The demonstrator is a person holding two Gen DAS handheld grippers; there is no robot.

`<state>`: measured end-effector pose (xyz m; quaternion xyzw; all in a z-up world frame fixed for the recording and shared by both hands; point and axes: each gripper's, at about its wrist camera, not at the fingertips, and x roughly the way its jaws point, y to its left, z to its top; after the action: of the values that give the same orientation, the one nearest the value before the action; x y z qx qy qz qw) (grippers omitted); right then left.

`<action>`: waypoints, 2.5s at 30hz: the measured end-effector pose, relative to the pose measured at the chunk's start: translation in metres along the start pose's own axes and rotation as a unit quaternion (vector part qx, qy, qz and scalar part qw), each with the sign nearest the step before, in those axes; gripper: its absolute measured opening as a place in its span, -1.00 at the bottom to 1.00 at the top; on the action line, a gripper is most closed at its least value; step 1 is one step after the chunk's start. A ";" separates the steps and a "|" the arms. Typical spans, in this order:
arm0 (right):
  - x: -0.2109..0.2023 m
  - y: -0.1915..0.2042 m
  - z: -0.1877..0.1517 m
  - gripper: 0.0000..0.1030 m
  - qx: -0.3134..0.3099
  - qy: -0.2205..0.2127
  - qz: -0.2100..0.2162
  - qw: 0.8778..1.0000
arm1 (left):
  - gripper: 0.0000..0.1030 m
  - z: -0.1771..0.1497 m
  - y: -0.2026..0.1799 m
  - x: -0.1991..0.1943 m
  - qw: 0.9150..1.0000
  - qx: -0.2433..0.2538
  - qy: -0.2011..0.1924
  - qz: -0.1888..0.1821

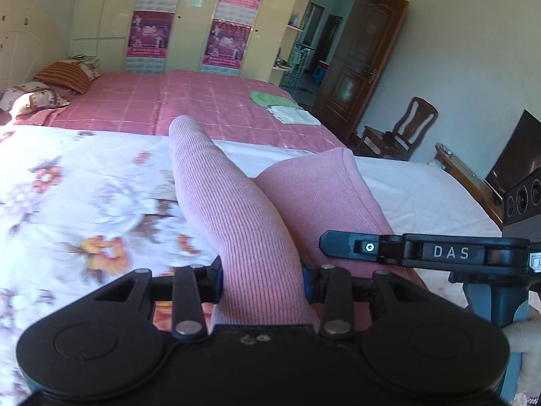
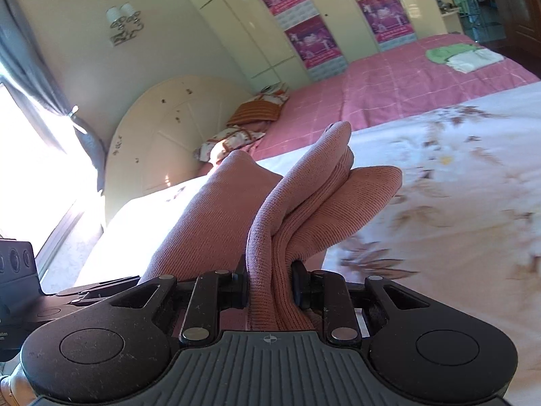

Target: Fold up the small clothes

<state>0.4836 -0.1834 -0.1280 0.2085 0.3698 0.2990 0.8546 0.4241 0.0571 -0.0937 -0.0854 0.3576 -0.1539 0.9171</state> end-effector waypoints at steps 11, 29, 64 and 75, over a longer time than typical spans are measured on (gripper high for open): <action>0.138 0.116 -0.018 -0.55 -0.008 0.016 0.010 1.000 | -0.27 0.007 0.164 -0.045 0.999 -0.016 -0.006 0.028; 0.179 0.098 -0.033 -0.34 0.002 0.021 -0.097 0.995 | 0.10 -0.014 0.253 -0.062 0.996 -0.059 -0.036 0.065; 0.132 0.154 -0.132 -0.92 -0.152 0.083 -0.206 0.963 | 0.21 -0.091 0.195 -0.067 0.997 0.001 0.037 0.065; 0.103 0.197 -0.109 -0.76 -0.142 0.005 -0.195 0.970 | 0.25 -0.070 0.190 -0.088 0.999 -0.002 0.003 0.050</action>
<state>0.3875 0.0445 -0.1368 0.0074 0.3614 0.1773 0.9153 0.3574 0.2627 -0.1397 -0.0692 0.3644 -0.1075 0.9224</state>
